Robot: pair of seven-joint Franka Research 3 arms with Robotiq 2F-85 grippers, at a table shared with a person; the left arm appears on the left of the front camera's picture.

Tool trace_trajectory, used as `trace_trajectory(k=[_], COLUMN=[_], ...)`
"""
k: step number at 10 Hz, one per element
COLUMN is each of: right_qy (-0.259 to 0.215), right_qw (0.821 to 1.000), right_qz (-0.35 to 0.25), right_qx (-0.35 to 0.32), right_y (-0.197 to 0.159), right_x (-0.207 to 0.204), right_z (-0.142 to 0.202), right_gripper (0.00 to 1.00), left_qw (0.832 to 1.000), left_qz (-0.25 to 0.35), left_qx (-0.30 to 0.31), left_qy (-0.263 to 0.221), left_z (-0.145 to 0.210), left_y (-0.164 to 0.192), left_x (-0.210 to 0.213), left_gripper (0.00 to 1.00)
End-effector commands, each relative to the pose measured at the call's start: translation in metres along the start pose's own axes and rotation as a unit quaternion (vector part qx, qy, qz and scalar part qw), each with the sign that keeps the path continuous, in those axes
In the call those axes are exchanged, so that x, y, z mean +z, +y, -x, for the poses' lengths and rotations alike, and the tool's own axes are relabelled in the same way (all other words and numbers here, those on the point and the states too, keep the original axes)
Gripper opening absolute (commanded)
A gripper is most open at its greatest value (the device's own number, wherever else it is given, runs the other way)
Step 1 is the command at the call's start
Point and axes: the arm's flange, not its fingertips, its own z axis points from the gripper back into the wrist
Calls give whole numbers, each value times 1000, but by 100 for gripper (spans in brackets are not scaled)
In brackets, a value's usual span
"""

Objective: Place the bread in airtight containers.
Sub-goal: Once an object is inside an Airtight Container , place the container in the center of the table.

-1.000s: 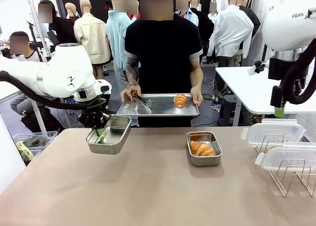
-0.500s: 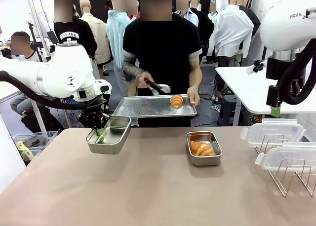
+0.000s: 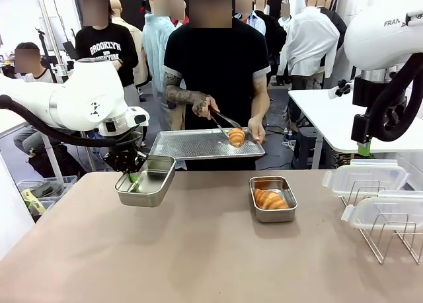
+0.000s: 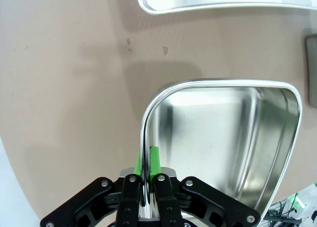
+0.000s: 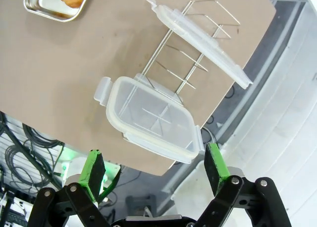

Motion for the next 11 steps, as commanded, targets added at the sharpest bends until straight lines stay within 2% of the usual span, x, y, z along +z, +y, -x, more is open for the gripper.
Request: trace_trajectory(k=[1,11], right_qy=[-8,-8], right_qw=[1000,1000], right_qz=[-4,-4], right_qx=[-5,-5], right_y=[2,2], right_x=[-2,-2], right_z=[-3,-3], right_gripper=[100,100], left_qw=[1000,1000], left_qz=[-8,-8], left_qx=[9,9], left_qy=[-11,-11], left_z=[0,0], left_y=[0,0], left_x=[2,2], left_gripper=[0,0])
